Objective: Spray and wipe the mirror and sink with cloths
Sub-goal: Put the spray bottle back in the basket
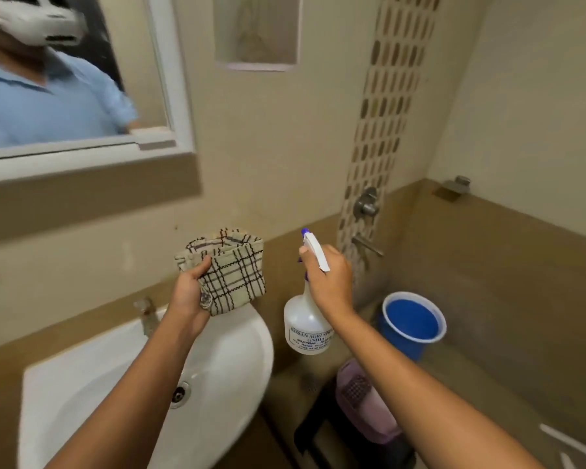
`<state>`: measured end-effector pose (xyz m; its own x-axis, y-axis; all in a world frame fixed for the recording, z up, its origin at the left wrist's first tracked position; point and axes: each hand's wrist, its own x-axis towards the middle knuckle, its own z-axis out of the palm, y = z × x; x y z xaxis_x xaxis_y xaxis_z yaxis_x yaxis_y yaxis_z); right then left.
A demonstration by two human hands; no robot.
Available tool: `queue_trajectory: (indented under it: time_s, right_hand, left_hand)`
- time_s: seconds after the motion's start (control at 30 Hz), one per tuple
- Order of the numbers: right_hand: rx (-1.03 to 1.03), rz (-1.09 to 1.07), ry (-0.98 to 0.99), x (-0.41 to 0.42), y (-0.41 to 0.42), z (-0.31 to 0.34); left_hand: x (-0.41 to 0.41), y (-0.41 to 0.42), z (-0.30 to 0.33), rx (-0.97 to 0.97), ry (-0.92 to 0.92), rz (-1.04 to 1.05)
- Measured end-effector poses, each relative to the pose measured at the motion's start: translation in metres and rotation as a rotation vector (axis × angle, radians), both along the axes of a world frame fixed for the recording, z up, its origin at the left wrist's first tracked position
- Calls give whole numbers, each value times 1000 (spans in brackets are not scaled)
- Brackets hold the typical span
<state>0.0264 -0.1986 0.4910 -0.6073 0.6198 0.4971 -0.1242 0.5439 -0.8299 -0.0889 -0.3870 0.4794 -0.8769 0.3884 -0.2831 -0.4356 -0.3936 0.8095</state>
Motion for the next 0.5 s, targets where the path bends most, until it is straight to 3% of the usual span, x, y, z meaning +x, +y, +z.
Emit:
queue_trajectory:
  time_s: [0.5]
  right_hand:
    - [-197,-214,-127,90,158,-110]
  left_hand:
    - [47,206,-103,-215,-146,-298]
